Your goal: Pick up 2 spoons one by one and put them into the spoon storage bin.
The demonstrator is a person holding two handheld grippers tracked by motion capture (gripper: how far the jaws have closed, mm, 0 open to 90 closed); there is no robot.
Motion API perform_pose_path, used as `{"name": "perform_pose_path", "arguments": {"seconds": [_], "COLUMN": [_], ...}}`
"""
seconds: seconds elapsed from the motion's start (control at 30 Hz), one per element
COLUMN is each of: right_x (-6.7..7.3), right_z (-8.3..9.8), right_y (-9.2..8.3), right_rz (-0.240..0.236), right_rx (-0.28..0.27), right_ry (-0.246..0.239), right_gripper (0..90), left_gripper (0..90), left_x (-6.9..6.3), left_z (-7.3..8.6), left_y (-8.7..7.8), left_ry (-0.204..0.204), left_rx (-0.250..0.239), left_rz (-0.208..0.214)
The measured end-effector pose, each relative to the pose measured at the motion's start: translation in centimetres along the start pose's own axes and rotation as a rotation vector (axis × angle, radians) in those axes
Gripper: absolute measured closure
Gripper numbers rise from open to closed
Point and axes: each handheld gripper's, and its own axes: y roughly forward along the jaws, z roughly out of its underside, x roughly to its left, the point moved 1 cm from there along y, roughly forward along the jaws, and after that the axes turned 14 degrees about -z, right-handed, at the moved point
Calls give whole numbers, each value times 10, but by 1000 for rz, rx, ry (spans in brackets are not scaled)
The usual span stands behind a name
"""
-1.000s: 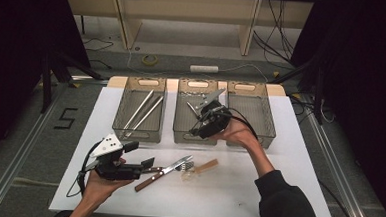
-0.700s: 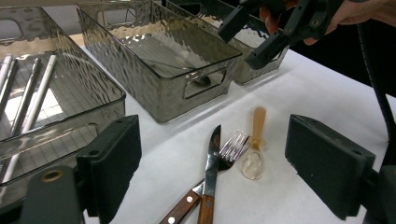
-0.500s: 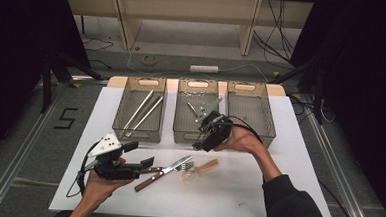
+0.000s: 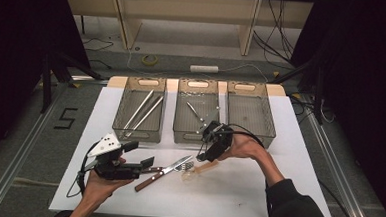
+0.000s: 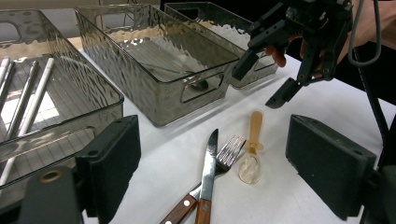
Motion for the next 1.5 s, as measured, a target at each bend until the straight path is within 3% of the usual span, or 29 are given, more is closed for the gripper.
{"name": "perform_pose_path", "arguments": {"seconds": [0.47,0.63,1.5], "right_x": [1,3,3], "right_z": [10,15,19], "right_y": [25,32,48], "right_rz": [-46,-59,-48], "right_rx": [101,113,210], "right_ry": [-17,-10,-44], "right_gripper": [355,382,526], "left_gripper": [175,175,176], "left_x": [0,0,0], "left_z": [0,0,0], "left_y": [0,0,0], "left_ry": [3,6,10], "left_rx": [4,6,10], "left_rz": [-2,-1,-1]}}
